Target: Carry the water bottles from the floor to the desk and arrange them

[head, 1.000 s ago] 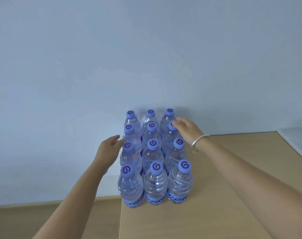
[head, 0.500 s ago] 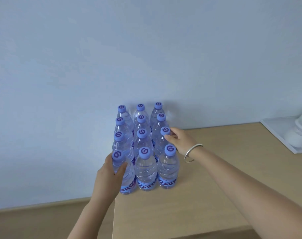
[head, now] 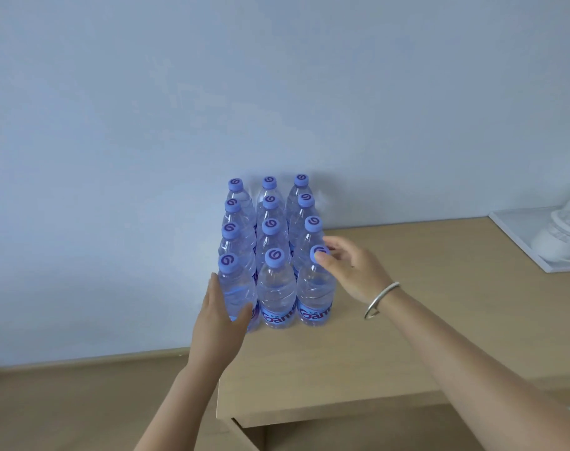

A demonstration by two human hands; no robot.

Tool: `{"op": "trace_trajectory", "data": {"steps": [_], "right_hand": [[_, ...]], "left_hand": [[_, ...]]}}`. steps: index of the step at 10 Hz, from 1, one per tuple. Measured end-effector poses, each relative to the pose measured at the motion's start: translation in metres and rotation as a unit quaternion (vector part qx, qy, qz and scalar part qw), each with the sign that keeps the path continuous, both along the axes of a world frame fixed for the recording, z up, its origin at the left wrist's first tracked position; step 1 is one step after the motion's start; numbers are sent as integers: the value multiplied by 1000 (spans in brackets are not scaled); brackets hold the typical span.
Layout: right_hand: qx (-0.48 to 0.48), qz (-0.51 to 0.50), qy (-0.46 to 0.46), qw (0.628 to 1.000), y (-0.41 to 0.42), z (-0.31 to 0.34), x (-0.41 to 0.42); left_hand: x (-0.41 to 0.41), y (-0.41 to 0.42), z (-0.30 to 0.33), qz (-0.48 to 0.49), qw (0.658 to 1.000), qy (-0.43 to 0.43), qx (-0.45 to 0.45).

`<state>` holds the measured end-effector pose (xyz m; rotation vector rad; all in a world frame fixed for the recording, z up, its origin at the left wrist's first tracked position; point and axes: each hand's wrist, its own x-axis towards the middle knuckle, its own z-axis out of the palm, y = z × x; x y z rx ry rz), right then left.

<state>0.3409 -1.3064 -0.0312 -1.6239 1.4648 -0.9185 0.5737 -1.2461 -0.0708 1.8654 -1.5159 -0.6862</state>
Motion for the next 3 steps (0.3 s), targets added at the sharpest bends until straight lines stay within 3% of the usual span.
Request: {"op": "trace_trajectory", "data": {"steps": [3], "right_hand": [[30, 60, 133, 989, 35, 3, -8]], "left_hand": [[-24, 44, 11, -33, 998, -62, 8]]}}
